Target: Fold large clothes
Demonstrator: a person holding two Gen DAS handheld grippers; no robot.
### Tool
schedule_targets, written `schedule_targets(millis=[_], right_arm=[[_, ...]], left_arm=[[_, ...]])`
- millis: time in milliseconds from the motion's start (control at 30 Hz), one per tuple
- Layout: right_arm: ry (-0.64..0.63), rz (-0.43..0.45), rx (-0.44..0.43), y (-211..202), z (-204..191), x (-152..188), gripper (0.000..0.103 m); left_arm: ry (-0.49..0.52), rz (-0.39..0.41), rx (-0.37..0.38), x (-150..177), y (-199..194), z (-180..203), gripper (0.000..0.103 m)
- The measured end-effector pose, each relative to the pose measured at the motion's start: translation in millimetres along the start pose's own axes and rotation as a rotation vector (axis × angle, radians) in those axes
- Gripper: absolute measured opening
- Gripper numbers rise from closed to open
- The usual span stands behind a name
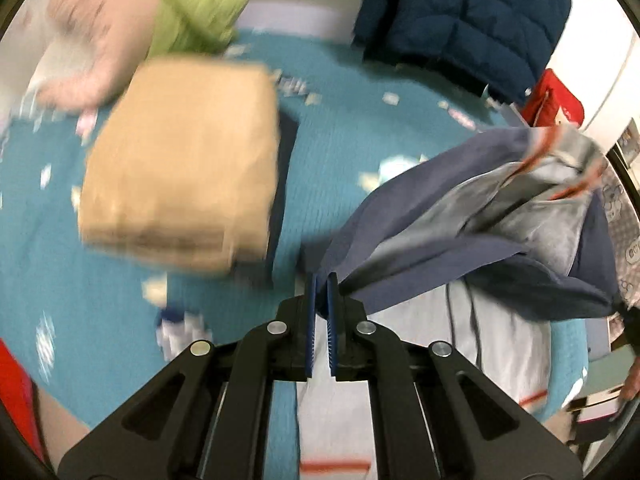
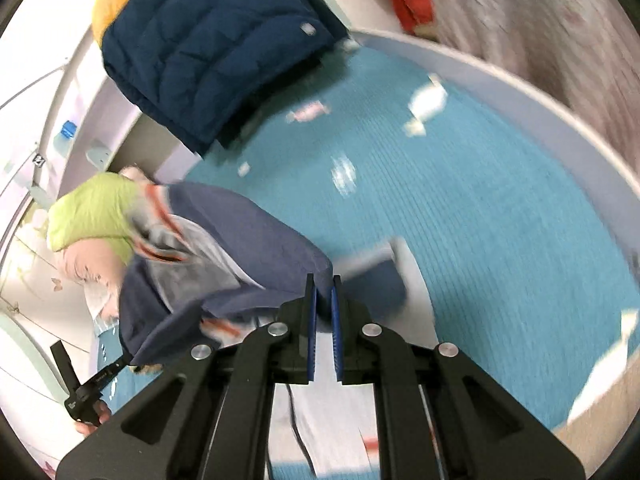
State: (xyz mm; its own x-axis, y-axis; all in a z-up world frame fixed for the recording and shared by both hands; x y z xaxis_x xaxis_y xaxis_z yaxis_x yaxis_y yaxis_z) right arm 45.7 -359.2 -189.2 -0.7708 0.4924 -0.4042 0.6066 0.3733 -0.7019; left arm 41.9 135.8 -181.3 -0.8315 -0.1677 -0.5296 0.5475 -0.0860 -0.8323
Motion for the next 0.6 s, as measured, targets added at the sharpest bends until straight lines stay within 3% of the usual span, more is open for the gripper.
schedule_targets(millis=[133, 233, 367, 433, 467, 500, 533, 567, 600], right_arm=[[0.020, -0.101, 0.078, 15.7, 44.3, 61.8, 0.007], [0.105, -0.177, 0.172, 26.7, 86.2, 98.1, 0.008], [0.104, -0.217, 0.180, 16.0, 94.5, 108.6, 0.013], [0.088, -0.177, 0.192, 1.7, 93.7, 99.7, 0.026], [0.094, -0.154, 0.178, -4.5, 92.6, 92.8, 0.031], [0.107, -0.128, 0.159, -10.8, 89.9, 84.6, 0.044], [0.115, -0.111, 0.145, -13.2, 86.4, 77.7, 0.051], [0.118, -0.092, 0.129, -13.4, 80.1, 69.0, 0.059], [0.114, -0.086, 0.124, -10.9, 75.9, 64.6, 0.060]], left_arm=[[-0.066, -0.136, -0.026, 79.2, 21.2, -18.3, 0.005], [-0.144, -0.246, -0.101, 127.8, 33.3, -45.0, 0.002], [-0.195, -0.236, -0.125, 136.4, 16.8, -70.1, 0.003], [-0.168, -0.206, -0.122, 130.1, 4.9, -71.1, 0.003], [-0.158, -0.203, -0.101, 127.3, 1.9, -68.1, 0.006], [-0.152, -0.205, -0.070, 124.3, 0.2, -62.6, 0.011], [-0.144, -0.210, -0.022, 121.4, 0.8, -53.2, 0.028], [-0.143, -0.212, 0.001, 118.6, 1.7, -48.7, 0.052], [-0.149, -0.210, 0.030, 112.6, 5.3, -39.4, 0.063]])
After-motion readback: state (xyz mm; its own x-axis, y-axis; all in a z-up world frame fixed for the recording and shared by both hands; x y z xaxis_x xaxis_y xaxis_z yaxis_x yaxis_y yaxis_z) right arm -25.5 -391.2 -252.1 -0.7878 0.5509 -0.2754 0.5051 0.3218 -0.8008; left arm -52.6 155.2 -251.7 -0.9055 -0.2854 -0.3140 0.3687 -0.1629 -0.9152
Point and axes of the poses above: each gripper's, at about its wrist camera, not at the fingertips, and y roughly the way its jaws point, z to its right, x to its underside, the point moved 8 cm from there along y, roughly the way its jaws point, and after that the axes turned 4 degrees about y, right-handed, at the moved point
